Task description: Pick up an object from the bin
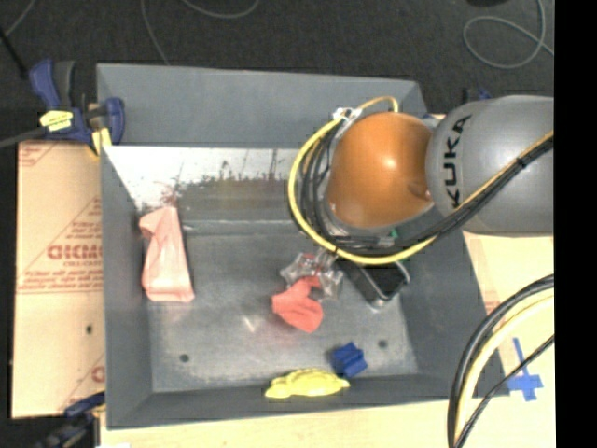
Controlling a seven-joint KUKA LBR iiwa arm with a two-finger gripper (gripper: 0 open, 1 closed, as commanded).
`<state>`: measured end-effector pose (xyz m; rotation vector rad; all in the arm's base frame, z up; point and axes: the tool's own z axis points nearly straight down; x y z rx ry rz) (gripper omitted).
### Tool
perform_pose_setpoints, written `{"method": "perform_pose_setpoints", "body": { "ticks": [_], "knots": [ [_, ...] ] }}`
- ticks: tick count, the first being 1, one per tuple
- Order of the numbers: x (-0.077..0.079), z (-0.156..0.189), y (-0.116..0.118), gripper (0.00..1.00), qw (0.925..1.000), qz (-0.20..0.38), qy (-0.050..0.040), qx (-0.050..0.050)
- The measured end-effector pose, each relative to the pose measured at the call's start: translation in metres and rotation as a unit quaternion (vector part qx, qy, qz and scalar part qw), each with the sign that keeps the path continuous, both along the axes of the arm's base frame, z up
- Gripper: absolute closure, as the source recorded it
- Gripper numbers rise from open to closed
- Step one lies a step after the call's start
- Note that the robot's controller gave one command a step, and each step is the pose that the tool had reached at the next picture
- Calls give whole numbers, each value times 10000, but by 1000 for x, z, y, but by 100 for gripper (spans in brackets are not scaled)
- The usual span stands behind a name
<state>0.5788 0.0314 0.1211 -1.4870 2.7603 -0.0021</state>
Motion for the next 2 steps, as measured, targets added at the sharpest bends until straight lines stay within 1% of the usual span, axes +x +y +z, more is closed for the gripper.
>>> {"method": "perform_pose_setpoints", "body": {
  "ticks": [1, 2],
  "knots": [
    [1, 21, 0, 100, 10000, -8, -18, 2],
    [1, 38, 0, 100, 10000, -13, -16, 2]
  ]
}}
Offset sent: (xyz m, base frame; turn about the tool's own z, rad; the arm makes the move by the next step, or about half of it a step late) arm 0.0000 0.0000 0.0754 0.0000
